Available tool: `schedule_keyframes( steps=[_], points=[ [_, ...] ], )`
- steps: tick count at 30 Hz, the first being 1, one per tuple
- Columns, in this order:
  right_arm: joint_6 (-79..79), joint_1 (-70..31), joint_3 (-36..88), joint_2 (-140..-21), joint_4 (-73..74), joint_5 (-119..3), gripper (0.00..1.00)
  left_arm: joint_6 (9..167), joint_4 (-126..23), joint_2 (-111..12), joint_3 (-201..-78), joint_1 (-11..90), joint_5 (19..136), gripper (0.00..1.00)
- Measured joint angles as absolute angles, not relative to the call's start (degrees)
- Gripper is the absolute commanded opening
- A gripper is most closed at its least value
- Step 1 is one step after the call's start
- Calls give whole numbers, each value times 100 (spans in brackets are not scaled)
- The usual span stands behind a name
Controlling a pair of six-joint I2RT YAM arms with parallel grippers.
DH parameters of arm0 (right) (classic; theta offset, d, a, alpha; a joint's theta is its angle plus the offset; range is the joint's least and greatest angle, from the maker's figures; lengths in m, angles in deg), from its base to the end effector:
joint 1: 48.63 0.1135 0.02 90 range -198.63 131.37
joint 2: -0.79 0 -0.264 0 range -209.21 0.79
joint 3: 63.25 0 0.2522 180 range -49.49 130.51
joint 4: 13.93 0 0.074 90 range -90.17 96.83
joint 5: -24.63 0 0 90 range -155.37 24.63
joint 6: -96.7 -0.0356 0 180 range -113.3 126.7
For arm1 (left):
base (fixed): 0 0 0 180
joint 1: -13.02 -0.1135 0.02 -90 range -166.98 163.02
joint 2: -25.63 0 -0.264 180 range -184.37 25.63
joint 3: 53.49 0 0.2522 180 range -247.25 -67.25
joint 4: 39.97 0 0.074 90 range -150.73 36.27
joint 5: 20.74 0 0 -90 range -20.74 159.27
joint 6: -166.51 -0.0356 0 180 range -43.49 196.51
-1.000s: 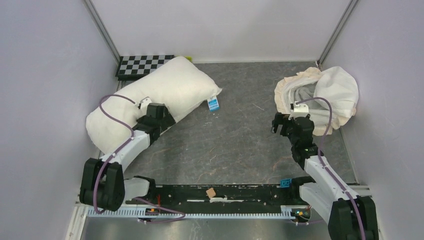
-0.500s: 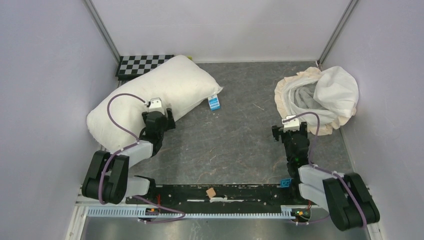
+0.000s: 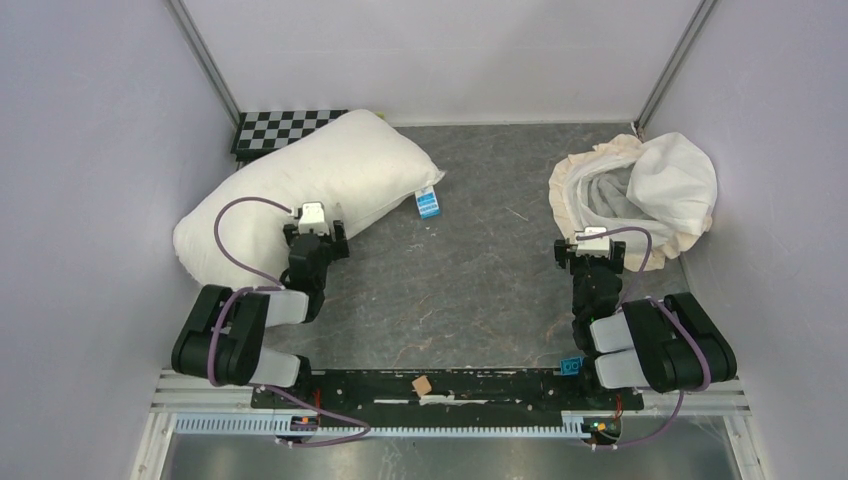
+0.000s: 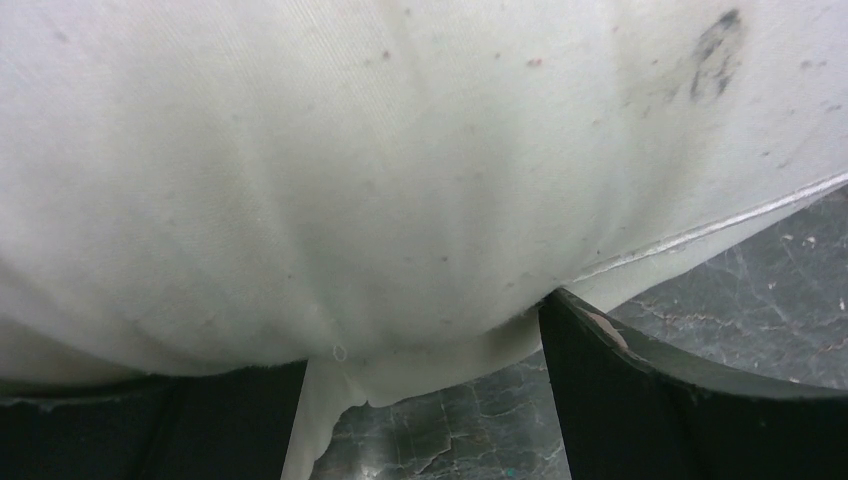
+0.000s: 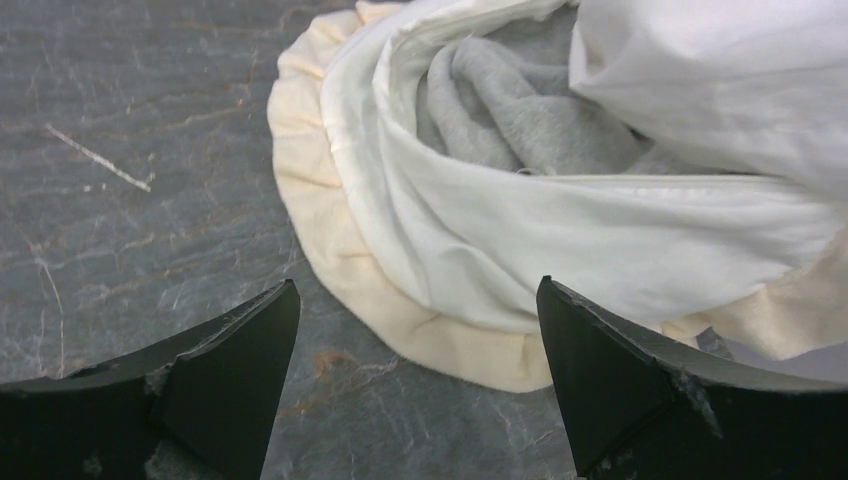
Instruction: Remove the pillowcase from the pillow
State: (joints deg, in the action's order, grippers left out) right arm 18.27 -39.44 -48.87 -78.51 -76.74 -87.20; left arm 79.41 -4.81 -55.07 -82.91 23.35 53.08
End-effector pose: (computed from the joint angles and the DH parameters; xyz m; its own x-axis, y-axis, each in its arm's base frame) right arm 0.1846 0.0165 0.1405 -0.0794 -0.2015 -0.9763 0.2068 0.9547 -0.2138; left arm 0.2369 -0.0331 0.1472 -0.2682 -0.0005 -0.9634 -0.1048 0.9941 0.0287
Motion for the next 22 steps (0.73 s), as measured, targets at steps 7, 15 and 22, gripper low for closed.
schedule_keyframes(
  steps=[7,15,22],
  points=[
    [1809,-3944,-4887,-7851,-7952,-8779,98,7823,258,-5813,-8121,2175,5666,100],
    [1807,-3944,-4887,-7851,-7989,-8796,98,7823,298,-5822,-8121,2145,5743,100],
    [1809,-3944,-4887,-7851,-7991,-8796,98,7823,293,-5822,-8121,2106,5819,100]
  ],
)
